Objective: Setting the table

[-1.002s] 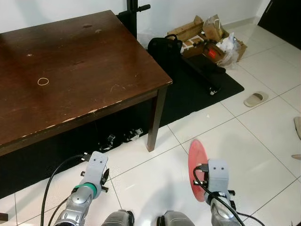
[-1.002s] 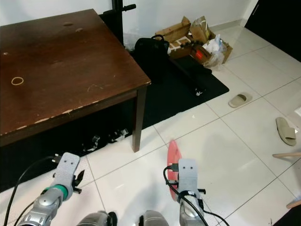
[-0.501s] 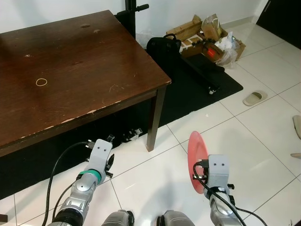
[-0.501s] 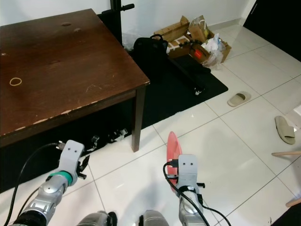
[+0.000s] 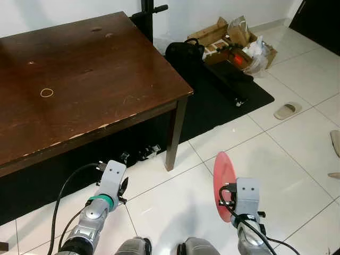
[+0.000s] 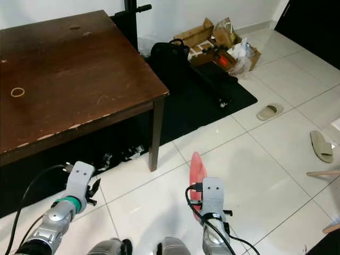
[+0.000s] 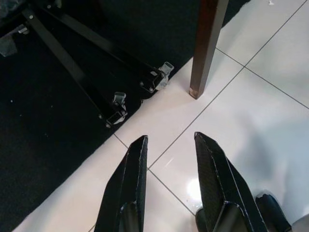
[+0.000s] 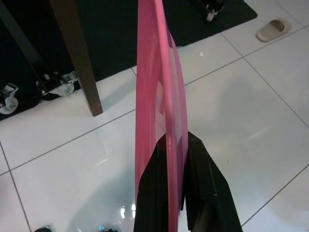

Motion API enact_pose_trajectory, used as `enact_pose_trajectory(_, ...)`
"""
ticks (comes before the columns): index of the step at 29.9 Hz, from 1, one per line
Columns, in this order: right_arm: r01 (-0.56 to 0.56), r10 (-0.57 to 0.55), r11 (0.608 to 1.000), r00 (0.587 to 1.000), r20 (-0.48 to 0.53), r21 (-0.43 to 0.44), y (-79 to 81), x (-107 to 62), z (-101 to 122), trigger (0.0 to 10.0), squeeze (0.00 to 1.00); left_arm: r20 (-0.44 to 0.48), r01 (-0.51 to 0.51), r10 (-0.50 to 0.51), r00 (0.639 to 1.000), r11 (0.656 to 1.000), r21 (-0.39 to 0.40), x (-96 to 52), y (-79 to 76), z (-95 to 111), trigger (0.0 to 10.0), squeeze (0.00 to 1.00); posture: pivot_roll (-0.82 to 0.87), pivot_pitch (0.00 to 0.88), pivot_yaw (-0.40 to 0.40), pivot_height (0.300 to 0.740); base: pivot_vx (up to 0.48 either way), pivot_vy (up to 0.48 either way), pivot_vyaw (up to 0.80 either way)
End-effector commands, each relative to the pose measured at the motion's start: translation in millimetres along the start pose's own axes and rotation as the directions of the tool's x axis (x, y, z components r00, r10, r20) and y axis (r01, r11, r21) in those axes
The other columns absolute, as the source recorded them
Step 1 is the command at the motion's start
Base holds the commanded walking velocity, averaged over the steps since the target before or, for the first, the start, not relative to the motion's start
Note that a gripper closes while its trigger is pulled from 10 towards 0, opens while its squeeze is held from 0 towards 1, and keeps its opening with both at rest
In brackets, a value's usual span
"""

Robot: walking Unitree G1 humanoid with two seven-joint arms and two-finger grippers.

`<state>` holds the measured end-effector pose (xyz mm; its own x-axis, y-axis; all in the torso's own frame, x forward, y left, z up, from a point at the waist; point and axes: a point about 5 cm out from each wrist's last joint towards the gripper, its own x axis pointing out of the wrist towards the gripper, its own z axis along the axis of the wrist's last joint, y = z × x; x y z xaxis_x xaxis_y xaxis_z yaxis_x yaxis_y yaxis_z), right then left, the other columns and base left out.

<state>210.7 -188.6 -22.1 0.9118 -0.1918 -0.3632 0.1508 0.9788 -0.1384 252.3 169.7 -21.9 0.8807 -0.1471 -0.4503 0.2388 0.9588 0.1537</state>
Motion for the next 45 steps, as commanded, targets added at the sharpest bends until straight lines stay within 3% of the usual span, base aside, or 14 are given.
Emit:
enact_pose_trajectory(1, 0.000, 0.000, 1.000, 1.000, 0.009, -0.006, 0.0, 0.3, 0.0, 10.0, 0.00, -0.015, 0.005, -0.005, 1.000, 1.000, 0.008, -0.9, -1.6, -4.2, 10.0, 0.00, -0.12, 0.000, 0.039, 0.740, 0.000, 0.000, 0.00)
enact_pose_trajectory(10, -0.021, 0.022, 0.999, 0.999, 0.041, -0.032, -2.5, 2.0, 5.6, 10.0, 0.00, -0.012, 0.003, -0.003, 1.000, 1.000, 0.007, -0.4, -2.8, -4.3, 10.0, 0.00, -0.11, 0.000, 0.031, 0.740, 0.000, 0.000, 0.00)
enact_pose_trajectory(20, 0.015, -0.013, 0.999, 0.999, 0.053, -0.043, -21.3, 2.3, 7.0, 10.0, 0.00, -0.003, -0.001, 0.001, 1.000, 1.000, 0.010, 0.9, -0.4, -1.9, 10.0, 0.00, -0.11, 0.000, 0.033, 0.740, 0.000, 0.000, 0.00)
enact_pose_trajectory(45, 0.000, 0.003, 0.999, 0.996, 0.088, -0.035, -16.2, 5.9, 16.5, 10.0, 0.00, 0.007, -0.005, 0.005, 1.000, 1.000, 0.007, 2.3, -0.7, 0.0, 10.0, 0.00, -0.11, 0.000, 0.030, 0.740, 0.000, 0.000, 0.00)
